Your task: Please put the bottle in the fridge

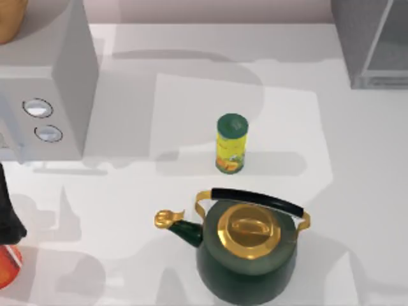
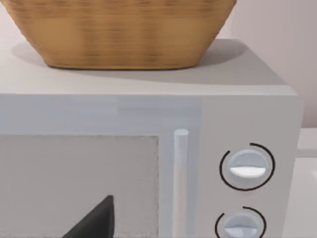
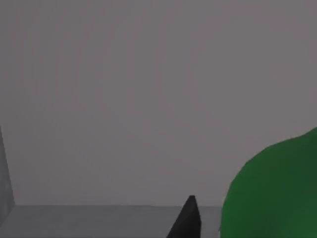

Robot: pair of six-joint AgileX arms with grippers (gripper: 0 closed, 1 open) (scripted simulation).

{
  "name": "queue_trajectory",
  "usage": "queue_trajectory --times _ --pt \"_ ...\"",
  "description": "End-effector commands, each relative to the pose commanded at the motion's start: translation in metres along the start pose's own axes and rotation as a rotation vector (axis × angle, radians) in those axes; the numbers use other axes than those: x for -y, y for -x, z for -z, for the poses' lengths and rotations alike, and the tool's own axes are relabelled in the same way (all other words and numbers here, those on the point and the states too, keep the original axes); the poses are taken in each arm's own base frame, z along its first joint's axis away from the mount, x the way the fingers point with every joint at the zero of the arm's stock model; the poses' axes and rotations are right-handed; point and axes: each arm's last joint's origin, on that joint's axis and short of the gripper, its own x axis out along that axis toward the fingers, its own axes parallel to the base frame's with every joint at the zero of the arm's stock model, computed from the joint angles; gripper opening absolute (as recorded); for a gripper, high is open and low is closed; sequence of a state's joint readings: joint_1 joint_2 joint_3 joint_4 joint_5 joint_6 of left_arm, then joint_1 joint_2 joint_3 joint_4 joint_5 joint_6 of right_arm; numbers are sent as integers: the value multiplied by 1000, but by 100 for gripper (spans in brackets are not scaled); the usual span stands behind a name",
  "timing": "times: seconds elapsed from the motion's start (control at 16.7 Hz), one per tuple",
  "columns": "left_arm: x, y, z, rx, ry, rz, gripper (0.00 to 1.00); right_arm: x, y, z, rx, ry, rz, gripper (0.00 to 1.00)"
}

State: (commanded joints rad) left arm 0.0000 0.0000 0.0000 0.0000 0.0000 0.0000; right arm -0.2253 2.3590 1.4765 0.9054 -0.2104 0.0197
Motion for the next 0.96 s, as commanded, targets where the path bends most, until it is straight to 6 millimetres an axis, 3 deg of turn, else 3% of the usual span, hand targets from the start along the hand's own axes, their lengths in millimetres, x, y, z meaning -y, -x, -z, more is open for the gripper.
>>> queue_trajectory --times 0.6,0.96 --pt "0 0 0 0 0 0 100 0 0 0 0 0 0 98" --pt "0 0 0 0 0 0 100 0 0 0 0 0 0 100"
